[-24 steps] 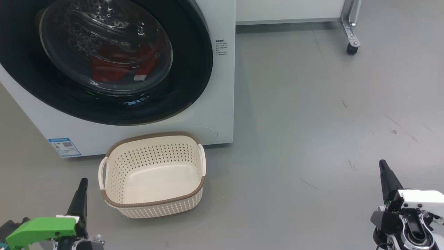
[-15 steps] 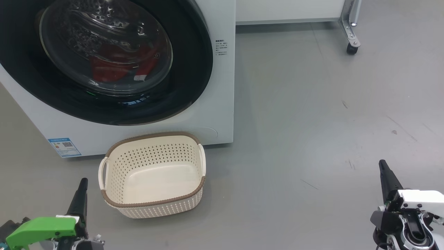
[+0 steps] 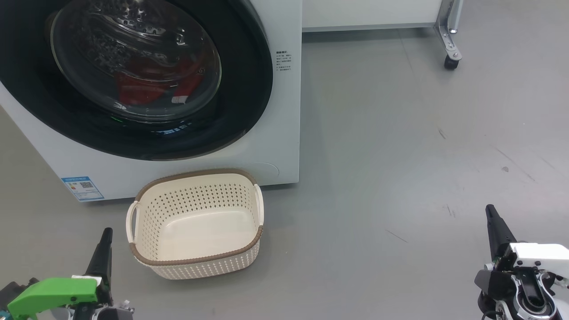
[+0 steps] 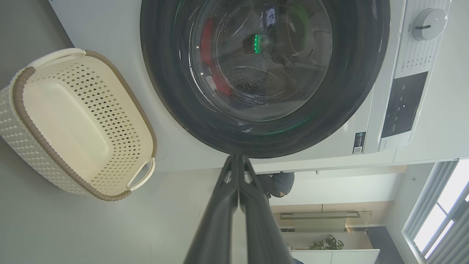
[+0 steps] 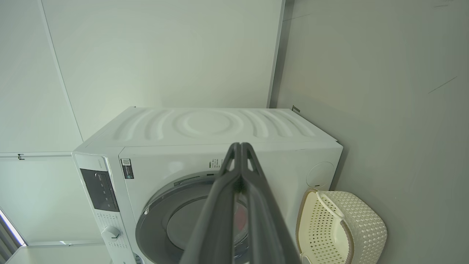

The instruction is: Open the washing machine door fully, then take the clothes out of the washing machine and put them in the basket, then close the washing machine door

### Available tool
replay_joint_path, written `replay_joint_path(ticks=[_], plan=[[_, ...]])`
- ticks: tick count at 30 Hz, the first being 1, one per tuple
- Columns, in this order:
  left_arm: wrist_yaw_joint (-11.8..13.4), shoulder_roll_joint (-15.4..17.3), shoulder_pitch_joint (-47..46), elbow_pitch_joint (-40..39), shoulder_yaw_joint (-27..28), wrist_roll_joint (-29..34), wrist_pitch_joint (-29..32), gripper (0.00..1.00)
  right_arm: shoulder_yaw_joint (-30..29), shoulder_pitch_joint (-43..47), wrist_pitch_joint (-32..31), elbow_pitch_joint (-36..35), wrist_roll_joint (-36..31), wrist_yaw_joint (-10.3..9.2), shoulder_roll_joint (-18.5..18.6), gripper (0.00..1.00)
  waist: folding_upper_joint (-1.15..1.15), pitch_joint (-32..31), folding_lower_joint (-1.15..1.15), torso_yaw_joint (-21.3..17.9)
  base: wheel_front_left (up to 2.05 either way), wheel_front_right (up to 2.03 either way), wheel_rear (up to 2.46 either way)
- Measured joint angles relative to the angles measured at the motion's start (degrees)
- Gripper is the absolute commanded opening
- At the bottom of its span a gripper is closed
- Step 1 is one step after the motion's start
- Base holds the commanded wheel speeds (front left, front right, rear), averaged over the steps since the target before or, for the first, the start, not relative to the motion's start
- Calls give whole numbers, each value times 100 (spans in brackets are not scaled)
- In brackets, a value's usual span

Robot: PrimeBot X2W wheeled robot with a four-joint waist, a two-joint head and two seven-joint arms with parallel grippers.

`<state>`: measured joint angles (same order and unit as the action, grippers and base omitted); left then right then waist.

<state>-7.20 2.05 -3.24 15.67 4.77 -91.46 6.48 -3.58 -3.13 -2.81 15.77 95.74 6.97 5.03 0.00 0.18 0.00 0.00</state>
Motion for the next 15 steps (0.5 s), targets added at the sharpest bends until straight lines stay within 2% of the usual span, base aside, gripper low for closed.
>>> replay_joint_path(ticks=[7,8,15], plan=[[0,0,0,0,0,0,0,0,-3,0,0,-1,-1,0,-1,0,0,0,0,0,0,0,0],[1,-13,19,45,-3,5,-1,100,1,23,1,37,0,-2,-13,100,0,0,0,0,0,0,0],[2,-172,304,399,-44,12,-8,100,27,383,12,346,-12,-4,-226,100,0,2,0,0,0,0,0]])
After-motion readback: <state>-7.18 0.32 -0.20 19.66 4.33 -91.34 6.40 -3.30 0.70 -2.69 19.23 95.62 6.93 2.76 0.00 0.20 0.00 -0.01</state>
